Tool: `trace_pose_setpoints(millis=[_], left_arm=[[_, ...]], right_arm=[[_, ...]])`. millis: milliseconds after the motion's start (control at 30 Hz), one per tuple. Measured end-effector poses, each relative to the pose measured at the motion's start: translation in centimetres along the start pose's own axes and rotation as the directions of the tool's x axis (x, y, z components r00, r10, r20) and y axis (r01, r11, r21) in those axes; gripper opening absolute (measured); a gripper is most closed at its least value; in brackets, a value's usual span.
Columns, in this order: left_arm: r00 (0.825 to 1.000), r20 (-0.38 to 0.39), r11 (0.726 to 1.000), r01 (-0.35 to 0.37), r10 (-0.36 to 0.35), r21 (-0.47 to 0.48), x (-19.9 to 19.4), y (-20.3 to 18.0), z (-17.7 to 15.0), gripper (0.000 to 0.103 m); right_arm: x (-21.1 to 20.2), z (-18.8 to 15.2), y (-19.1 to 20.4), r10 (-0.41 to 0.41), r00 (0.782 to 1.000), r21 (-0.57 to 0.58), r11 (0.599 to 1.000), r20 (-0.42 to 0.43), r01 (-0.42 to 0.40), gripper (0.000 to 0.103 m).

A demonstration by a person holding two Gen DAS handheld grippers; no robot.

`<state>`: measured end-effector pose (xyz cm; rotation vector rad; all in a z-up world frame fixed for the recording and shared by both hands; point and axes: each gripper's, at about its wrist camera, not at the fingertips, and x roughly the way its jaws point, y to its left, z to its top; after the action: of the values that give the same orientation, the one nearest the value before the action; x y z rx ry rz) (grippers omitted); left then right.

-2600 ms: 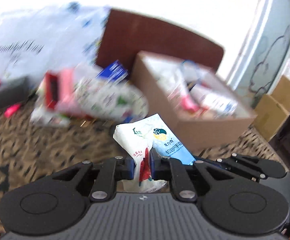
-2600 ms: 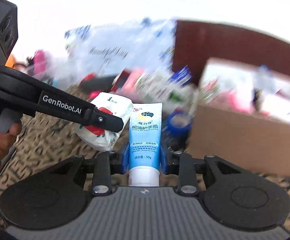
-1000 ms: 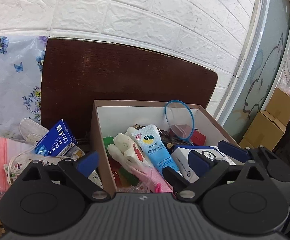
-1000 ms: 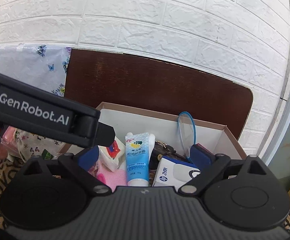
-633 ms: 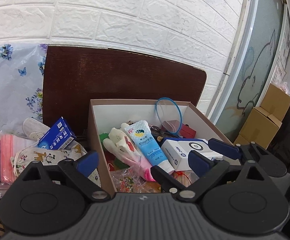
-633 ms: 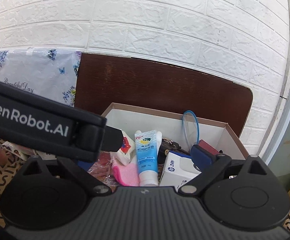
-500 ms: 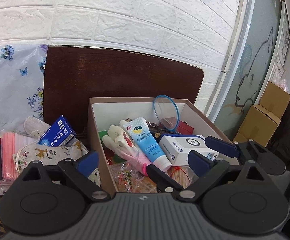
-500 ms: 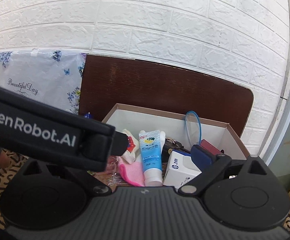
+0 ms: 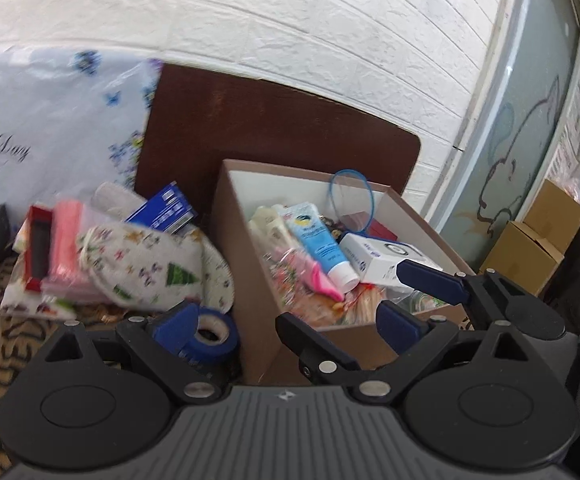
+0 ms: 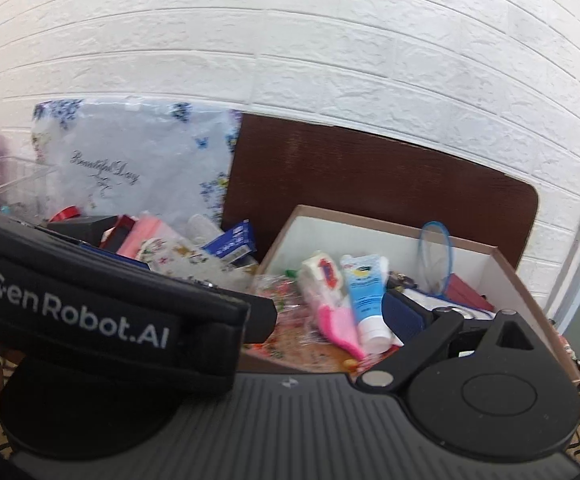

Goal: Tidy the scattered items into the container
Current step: 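Withdraw both tools from the box back toward the cluttered items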

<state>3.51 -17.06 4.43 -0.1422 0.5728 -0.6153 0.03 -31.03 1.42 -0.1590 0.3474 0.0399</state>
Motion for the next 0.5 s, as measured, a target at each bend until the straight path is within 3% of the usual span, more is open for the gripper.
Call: trace_pose_setpoints(millis=[200, 500], left_arm=[[0.999, -0.001, 0.995, -0.036, 0.036, -0.096, -2.5, 3.1, -2.5, 0.099], [0.995, 0.027, 0.983, -0.095, 0.101, -0.154, -4.8, 7.3, -3.7, 0.097]], right_arm=[[-0.4, -0.9, 4.1, 0.091, 0.996, -0.060, 0.994, -0.002, -0.091, 0.097], [0.1, -1.2, 9.3, 0.217, 0.976, -0.101, 0.971, -0.019, -0.217, 0.097]])
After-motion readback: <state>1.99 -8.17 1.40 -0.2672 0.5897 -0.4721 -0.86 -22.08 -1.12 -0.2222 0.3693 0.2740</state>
